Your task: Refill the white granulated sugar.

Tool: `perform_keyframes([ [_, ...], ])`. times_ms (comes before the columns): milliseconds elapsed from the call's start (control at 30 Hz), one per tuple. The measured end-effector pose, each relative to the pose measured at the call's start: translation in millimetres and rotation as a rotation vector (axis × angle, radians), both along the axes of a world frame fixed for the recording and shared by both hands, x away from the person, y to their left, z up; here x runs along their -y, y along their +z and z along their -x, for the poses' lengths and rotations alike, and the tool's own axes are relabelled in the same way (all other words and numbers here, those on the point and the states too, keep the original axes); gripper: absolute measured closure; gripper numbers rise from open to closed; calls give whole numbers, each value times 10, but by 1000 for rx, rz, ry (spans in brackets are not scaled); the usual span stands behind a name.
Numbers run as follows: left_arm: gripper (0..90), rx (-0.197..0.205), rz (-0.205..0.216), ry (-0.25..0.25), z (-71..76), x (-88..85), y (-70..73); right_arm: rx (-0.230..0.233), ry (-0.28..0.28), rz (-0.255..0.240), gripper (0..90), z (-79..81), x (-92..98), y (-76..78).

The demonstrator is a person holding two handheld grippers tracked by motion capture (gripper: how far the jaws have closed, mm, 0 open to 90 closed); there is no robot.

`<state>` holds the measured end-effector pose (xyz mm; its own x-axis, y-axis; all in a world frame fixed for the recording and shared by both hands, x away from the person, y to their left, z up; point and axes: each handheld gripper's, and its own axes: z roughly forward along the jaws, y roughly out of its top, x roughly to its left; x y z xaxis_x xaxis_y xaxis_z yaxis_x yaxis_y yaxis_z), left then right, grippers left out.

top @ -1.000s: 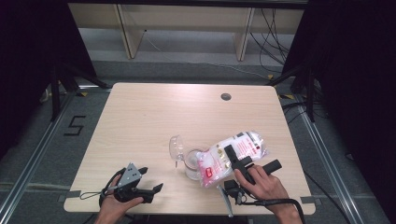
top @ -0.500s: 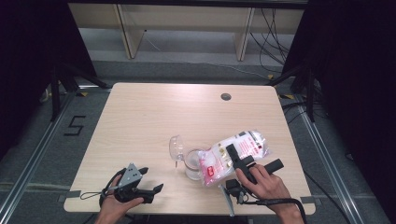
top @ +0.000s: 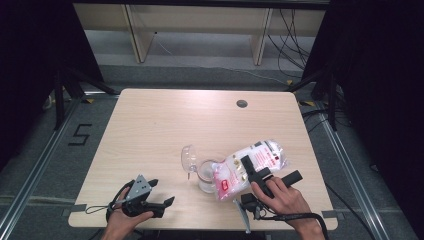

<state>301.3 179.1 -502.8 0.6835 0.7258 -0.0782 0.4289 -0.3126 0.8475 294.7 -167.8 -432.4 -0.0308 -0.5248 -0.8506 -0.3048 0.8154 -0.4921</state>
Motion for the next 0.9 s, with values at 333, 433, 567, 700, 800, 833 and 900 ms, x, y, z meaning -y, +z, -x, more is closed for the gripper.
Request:
perform_keyframes([
  [333, 165, 1, 5, 1, -5, -1, -4, -11, 8, 15, 595, -17, -30, -29],
  [433, 165, 0, 14, 8, -1, 4, -4, -11, 6, 6, 595, -10, -27, -22],
  [567, 165, -1, 13, 6, -1, 3, -4, -13, 10, 6, 597, -17, -19, -24],
  [700, 165, 0, 5, 4, -1, -5, 0, -31, -4, -6, 600, -8, -16, -35],
  [800, 165, 0, 3, 2, -1, -6, 0, -21, 1, -9, 601, -7, -12, -38],
  [833, 165, 0, 3, 2, -1, -5, 1, -30, -3, -6, 601, -6, -13, -32],
  [900, 165, 0, 1, 1, 0, -8, 1, -27, -5, -19, 603, -5, -5, -36],
])
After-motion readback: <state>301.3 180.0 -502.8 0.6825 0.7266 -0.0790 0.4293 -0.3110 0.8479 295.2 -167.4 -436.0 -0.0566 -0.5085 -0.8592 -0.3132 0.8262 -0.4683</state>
